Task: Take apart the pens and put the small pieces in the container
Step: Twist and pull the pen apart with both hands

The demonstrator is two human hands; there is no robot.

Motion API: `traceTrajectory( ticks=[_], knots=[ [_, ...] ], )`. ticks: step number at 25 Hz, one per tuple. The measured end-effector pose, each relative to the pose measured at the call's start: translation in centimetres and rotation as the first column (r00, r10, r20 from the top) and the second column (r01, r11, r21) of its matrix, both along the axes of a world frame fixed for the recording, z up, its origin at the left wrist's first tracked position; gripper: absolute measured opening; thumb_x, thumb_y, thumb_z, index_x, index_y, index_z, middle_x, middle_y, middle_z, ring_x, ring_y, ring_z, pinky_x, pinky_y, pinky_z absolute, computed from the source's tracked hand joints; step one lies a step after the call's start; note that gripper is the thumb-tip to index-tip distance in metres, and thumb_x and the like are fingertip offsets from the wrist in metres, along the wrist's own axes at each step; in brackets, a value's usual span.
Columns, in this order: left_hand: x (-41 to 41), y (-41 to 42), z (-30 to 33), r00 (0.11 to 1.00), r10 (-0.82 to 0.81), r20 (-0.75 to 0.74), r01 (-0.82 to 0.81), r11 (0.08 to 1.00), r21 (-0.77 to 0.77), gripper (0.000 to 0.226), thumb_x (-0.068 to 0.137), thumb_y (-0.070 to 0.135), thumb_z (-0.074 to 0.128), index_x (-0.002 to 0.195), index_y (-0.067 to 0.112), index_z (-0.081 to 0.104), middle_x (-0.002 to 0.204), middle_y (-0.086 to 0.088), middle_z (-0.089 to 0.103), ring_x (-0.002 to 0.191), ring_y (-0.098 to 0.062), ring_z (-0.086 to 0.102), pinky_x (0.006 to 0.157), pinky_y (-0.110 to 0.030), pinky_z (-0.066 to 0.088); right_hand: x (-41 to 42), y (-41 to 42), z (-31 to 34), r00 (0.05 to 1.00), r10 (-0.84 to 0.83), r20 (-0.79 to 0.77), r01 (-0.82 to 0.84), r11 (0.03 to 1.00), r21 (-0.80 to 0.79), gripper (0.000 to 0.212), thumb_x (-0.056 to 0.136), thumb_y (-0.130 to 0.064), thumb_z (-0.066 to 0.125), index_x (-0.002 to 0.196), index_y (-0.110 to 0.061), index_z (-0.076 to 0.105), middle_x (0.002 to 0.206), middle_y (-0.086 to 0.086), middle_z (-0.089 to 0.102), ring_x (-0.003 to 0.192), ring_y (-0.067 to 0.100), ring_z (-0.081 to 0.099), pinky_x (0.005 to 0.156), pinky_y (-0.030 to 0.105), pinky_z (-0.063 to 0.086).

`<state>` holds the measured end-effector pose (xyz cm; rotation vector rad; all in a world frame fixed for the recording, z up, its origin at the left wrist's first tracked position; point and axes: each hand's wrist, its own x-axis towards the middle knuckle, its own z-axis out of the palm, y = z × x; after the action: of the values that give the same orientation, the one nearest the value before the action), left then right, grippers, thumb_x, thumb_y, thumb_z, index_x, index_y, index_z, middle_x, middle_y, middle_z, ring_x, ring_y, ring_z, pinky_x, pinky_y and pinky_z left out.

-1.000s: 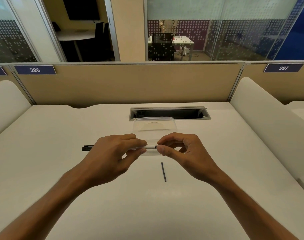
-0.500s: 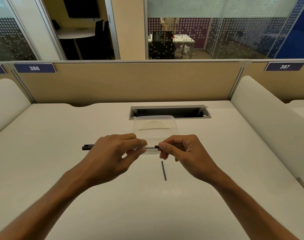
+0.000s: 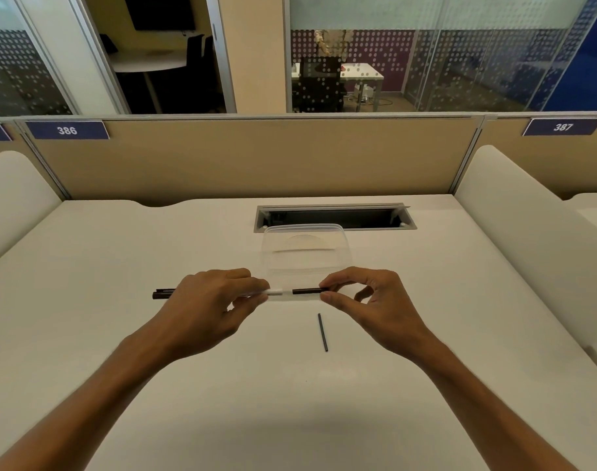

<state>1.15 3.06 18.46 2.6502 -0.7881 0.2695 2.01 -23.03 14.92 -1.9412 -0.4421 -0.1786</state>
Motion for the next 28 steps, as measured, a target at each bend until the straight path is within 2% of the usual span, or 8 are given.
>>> traceTrajectory(
  ticks=[3, 5, 8, 11, 19, 23, 28],
  knots=[
    [0.5, 0.6, -2.0, 0.997, 0.065, -0.046, -0.065, 0.998, 0.011, 0.019, 0.094, 0.033, 0.056, 0.105, 0.029, 0.07, 0.076, 0.016, 0.061, 0.059, -0.002, 0.047, 0.051, -0.026, 0.041, 1.0, 0.2, -3.0, 0.993, -0.102, -0.065, 0.101, 0.995, -0.021, 0.008, 0.079, -0.022, 0.079, 0.085, -0.025, 0.076, 0.08, -0.016, 0.074, 0.081, -0.001, 0.069, 0.055, 0.008, 0.043],
    [0.7, 0.8, -3.0, 0.993, 0.088, -0.075, -0.088, 0.996, -0.001, 0.019, 0.094, 0.035, 0.055, 0.105, 0.03, 0.07, 0.077, 0.015, 0.063, 0.061, -0.005, 0.048, 0.053, -0.031, 0.046, 1.5, 0.7, -5.3, 0.975, -0.182, -0.125, 0.178, 0.983, -0.043, 0.007, 0.076, -0.022, 0.081, 0.081, -0.026, 0.076, 0.075, -0.016, 0.074, 0.076, -0.003, 0.069, 0.06, 0.007, 0.044],
    [0.6, 0.8, -4.1, 0.991, 0.097, -0.089, -0.099, 0.995, -0.02, 0.017, 0.094, 0.036, 0.055, 0.101, 0.032, 0.069, 0.075, 0.013, 0.061, 0.062, -0.006, 0.049, 0.053, -0.031, 0.045, 1.9, 2.2, -9.1, 0.921, -0.308, -0.238, 0.29, 0.951, -0.109, 0.004, 0.075, -0.027, 0.079, 0.077, -0.026, 0.076, 0.073, -0.015, 0.074, 0.071, -0.002, 0.068, 0.07, 0.021, 0.054],
    [0.6, 0.5, -4.7, 0.991, 0.095, -0.099, -0.1, 0.994, -0.044, 0.015, 0.094, 0.035, 0.055, 0.099, 0.032, 0.069, 0.072, 0.014, 0.058, 0.062, -0.007, 0.049, 0.052, -0.029, 0.041, 2.0, 3.9, -12.2, 0.844, -0.446, -0.297, 0.396, 0.893, -0.213, 0.008, 0.076, -0.035, 0.076, 0.079, -0.027, 0.075, 0.072, -0.016, 0.072, 0.071, 0.0, 0.067, 0.067, 0.026, 0.053],
    [0.7, 0.7, -5.0, 0.99, 0.086, -0.109, -0.096, 0.992, -0.086, 0.018, 0.094, 0.034, 0.056, 0.103, 0.028, 0.07, 0.072, 0.017, 0.056, 0.063, -0.006, 0.049, 0.054, -0.028, 0.041, 2.1, 7.8, -16.1, 0.808, -0.565, -0.165, 0.459, 0.78, -0.426, 0.017, 0.083, -0.041, 0.067, 0.087, -0.026, 0.075, 0.08, -0.011, 0.075, 0.077, 0.013, 0.069, 0.063, 0.025, 0.046],
    [0.7, 1.0, -5.2, 0.989, 0.077, -0.123, -0.089, 0.992, -0.09, 0.018, 0.094, 0.034, 0.056, 0.103, 0.029, 0.07, 0.071, 0.019, 0.054, 0.062, -0.004, 0.048, 0.053, -0.027, 0.038, 1.8, 8.4, -17.3, 0.832, -0.551, -0.067, 0.436, 0.724, -0.534, 0.018, 0.086, -0.04, 0.064, 0.089, -0.025, 0.073, 0.08, -0.008, 0.073, 0.078, 0.015, 0.067, 0.065, 0.026, 0.048],
    [0.8, 1.5, -5.5, 0.987, 0.077, -0.142, -0.089, 0.992, -0.084, 0.016, 0.094, 0.034, 0.056, 0.102, 0.03, 0.069, 0.068, 0.02, 0.051, 0.061, -0.001, 0.047, 0.053, -0.027, 0.038, 1.4, 8.3, -18.2, 0.845, -0.532, -0.046, 0.419, 0.714, -0.561, 0.014, 0.084, -0.038, 0.065, 0.083, -0.025, 0.071, 0.075, -0.008, 0.071, 0.075, 0.014, 0.066, 0.06, 0.026, 0.042]
  ],
)
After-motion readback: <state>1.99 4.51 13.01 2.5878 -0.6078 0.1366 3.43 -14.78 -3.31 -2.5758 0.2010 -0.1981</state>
